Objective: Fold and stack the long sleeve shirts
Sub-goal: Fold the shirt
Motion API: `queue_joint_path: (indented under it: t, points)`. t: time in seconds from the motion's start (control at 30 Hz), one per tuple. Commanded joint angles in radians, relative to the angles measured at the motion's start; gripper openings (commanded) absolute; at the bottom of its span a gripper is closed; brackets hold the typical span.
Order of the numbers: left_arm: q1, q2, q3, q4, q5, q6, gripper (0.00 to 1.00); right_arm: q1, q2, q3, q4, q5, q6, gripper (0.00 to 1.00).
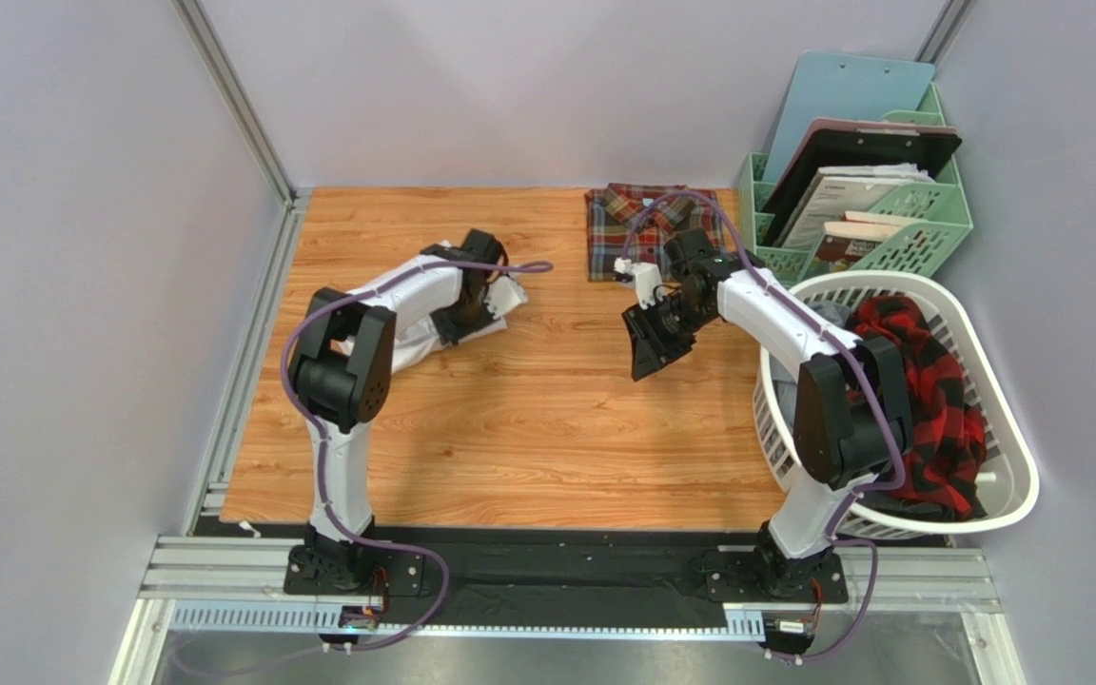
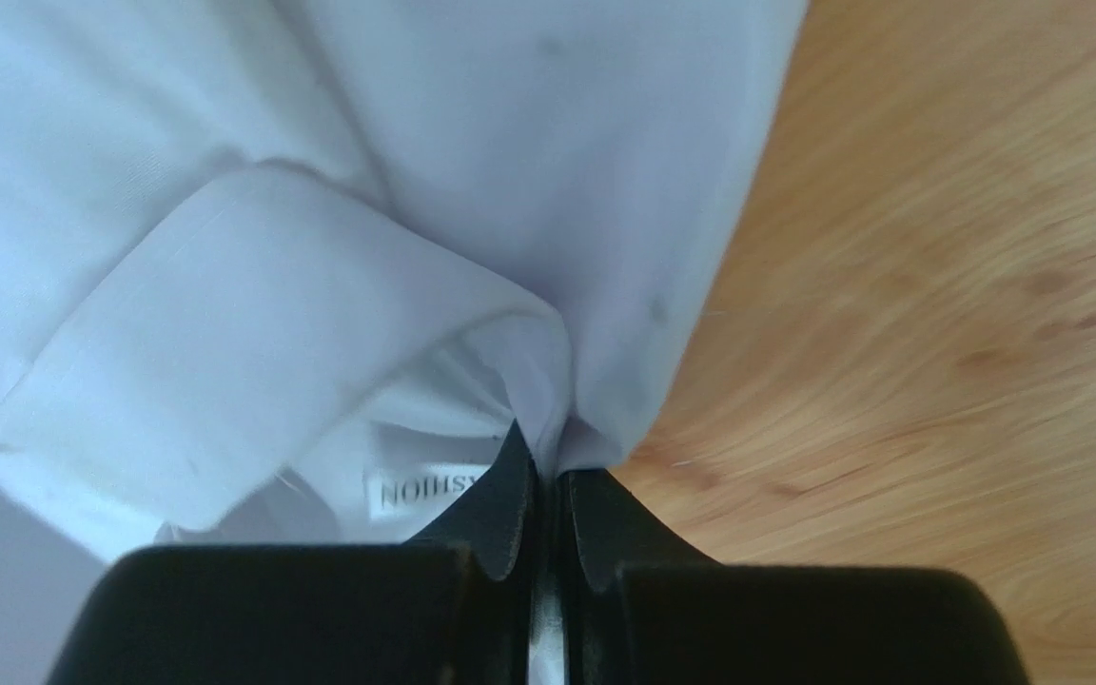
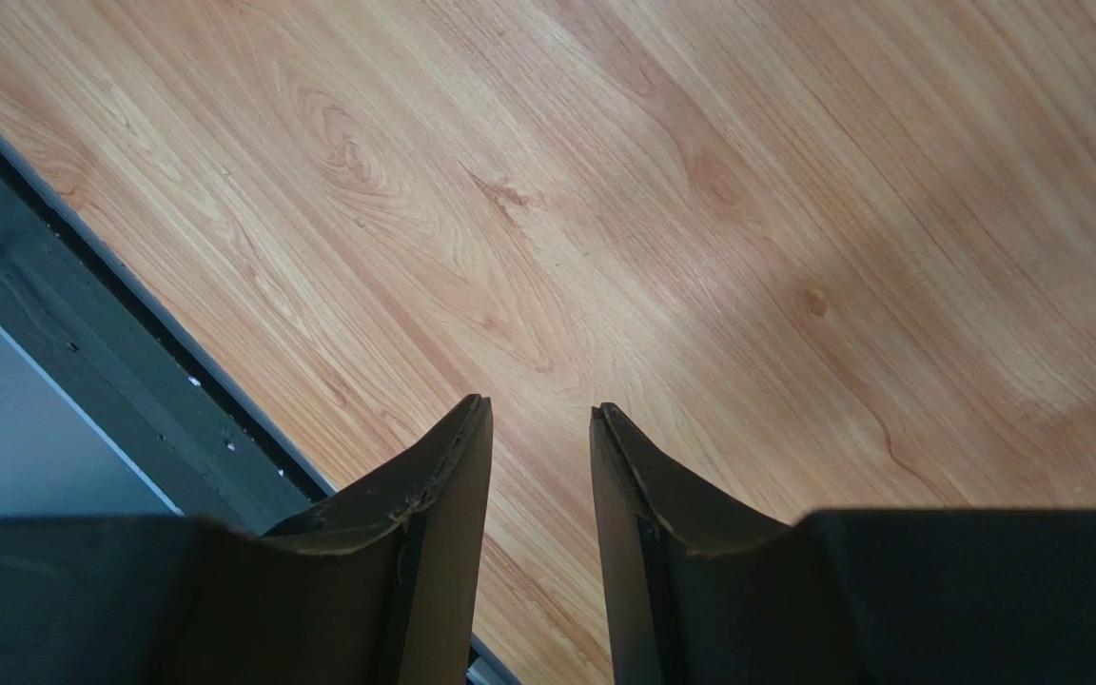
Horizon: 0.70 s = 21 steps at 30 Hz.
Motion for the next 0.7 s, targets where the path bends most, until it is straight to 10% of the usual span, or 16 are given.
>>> queue_joint_path:
  t: [0.0, 0.17, 0.4, 0.67]
  points:
    - [-0.065, -0.03, -0.059, 0.111, -0.021, -0.182, 0.0, -0.017, -0.078, -0.021, 0.01, 0.008, -0.027, 0.37]
    - [-0.176, -0.045, -0.06, 0.04, 0.047, -0.296, 0.01, -0.033, -0.109, -0.05, 0.007, 0.003, -0.035, 0.37]
    - [-0.274, -0.025, 0.179, -0.211, 0.404, -0.391, 0.48, -0.06, -0.144, -0.072, -0.014, -0.001, -0.047, 0.38]
    - [-0.146, -0.19, 0.324, -0.451, 0.557, -0.117, 0.47, -0.068, -0.225, -0.127, -0.008, -0.053, -0.024, 0.39]
